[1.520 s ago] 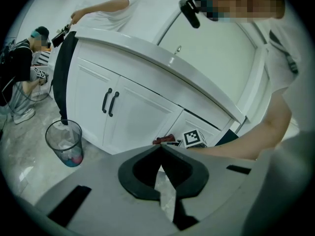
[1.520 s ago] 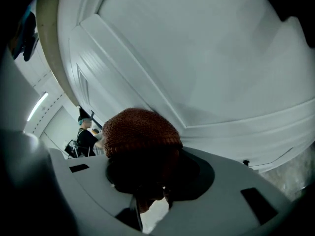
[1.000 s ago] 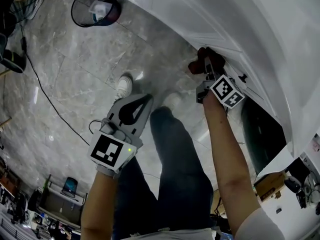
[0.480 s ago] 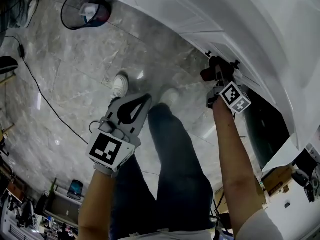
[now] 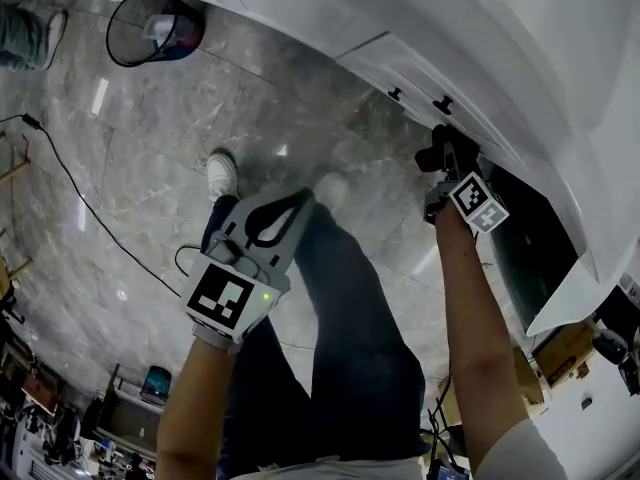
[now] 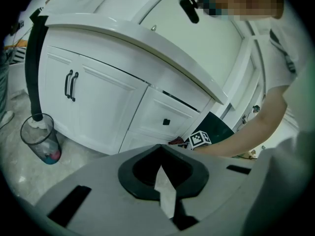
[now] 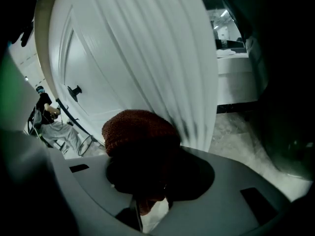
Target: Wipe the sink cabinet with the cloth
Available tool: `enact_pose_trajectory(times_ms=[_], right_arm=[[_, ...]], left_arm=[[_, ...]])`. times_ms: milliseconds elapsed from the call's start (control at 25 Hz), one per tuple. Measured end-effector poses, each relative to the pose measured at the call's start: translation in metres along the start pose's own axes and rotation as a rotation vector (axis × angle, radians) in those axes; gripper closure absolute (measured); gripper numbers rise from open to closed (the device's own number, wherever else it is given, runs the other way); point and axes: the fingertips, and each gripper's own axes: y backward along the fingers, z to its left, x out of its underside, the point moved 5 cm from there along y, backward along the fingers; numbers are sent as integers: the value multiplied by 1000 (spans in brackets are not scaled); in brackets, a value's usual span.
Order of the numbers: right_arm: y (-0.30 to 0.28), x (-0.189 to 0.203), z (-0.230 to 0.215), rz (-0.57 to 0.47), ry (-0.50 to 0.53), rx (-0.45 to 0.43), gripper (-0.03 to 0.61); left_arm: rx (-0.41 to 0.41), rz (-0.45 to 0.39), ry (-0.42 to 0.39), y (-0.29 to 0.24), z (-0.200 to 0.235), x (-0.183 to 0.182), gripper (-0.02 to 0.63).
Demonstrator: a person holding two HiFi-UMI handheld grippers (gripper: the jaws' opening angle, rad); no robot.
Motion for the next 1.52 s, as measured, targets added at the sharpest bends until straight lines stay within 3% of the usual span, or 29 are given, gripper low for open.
enact_pose_trajectory(times_ms=[120,400,800,1080,1280,1520], right_arm=[[2,-1,-3,2,-12,2,446],[23,-10,4,-50,-146,40,448],[90,-59,30,-108,-143,33,448],[144,-102,55,-175,-78,43,448],[165,-121,68,-221,-91,65,449],[175,-128,76,-255,-155,106,451]], left_arm=[[24,14,-15,-6,-7,4,603],[78,46,-55,-4,-15,6,603],[204,97,-133,2,-22,-14,603],[289,121,-156,17,-21,-23,603],[340,135,-189,27,-16,-23,603],[342,107,-175,39,-1,-35,603]])
